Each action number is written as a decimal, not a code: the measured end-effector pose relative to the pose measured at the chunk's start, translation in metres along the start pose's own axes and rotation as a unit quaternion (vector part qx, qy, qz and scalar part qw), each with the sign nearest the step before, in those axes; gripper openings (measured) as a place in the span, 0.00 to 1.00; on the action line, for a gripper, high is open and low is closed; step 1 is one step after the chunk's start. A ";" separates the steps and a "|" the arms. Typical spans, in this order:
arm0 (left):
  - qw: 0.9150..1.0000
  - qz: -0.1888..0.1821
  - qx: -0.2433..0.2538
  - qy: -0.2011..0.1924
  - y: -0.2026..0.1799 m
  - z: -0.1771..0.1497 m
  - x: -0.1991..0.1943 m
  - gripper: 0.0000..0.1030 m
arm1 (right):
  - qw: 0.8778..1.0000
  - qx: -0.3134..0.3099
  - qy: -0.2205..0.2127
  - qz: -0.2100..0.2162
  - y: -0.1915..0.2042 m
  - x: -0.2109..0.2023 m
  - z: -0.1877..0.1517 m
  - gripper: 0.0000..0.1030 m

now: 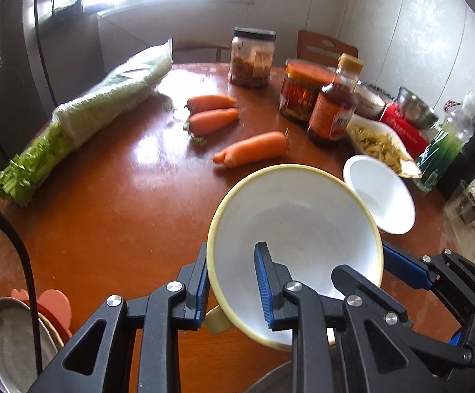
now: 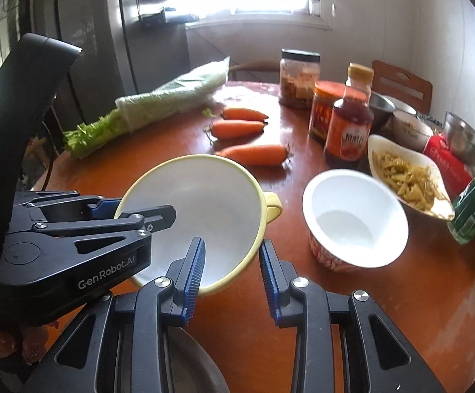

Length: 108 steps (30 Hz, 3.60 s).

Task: Organize plates and bowls
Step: 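Lift the yellow bowl with the left tool and carry it over the steel bowl, then lower the yellow bowl into the steel bowl and open the left tool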

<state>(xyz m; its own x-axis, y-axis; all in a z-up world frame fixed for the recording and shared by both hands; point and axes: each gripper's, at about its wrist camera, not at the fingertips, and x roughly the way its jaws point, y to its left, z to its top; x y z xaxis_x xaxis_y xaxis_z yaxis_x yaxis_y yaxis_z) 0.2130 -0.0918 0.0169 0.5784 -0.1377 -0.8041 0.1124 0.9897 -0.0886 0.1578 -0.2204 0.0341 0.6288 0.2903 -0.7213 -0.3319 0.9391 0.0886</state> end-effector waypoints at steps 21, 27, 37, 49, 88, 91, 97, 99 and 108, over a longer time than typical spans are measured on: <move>0.998 -0.023 0.011 -0.064 -0.017 -0.023 -0.083 0.26 | 0.998 -0.022 -0.058 -0.005 0.010 -0.075 -0.002 0.34; 0.997 -0.037 0.009 -0.066 -0.022 -0.045 -0.097 0.26 | 0.997 -0.037 -0.061 -0.006 0.013 -0.096 -0.018 0.34; 0.997 -0.038 0.006 -0.060 -0.024 -0.079 -0.094 0.26 | 0.996 -0.067 -0.051 -0.006 0.025 -0.110 -0.049 0.34; 0.998 -0.027 0.025 -0.043 -0.033 -0.108 -0.075 0.26 | 0.997 -0.078 -0.020 -0.017 0.025 -0.096 -0.075 0.34; 0.999 -0.022 0.041 -0.024 -0.023 -0.138 -0.076 0.43 | 0.996 -0.087 0.009 -0.010 0.030 -0.075 -0.087 0.36; 0.999 -0.019 0.043 -0.026 -0.023 -0.137 -0.079 0.44 | 0.996 -0.083 0.009 -0.009 0.030 -0.076 -0.087 0.36; 0.998 -0.028 0.037 -0.032 -0.021 -0.134 -0.086 0.49 | 0.997 -0.075 0.005 -0.005 0.027 -0.079 -0.086 0.36; 0.998 -0.030 0.037 -0.036 -0.021 -0.133 -0.089 0.53 | 0.997 -0.071 0.004 -0.006 0.026 -0.080 -0.085 0.37; 0.998 -0.037 0.034 -0.046 -0.022 -0.125 -0.098 0.58 | 0.998 -0.059 -0.002 0.002 0.021 -0.087 -0.083 0.40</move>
<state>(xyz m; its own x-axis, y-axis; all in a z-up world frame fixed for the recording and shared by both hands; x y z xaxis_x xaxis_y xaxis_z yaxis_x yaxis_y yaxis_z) 0.0533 -0.0955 0.0239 0.6382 -0.2155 -0.7391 0.2096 0.9724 -0.1025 0.0381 -0.2415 0.0417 0.6297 0.2951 -0.7186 -0.4154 0.9096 0.0096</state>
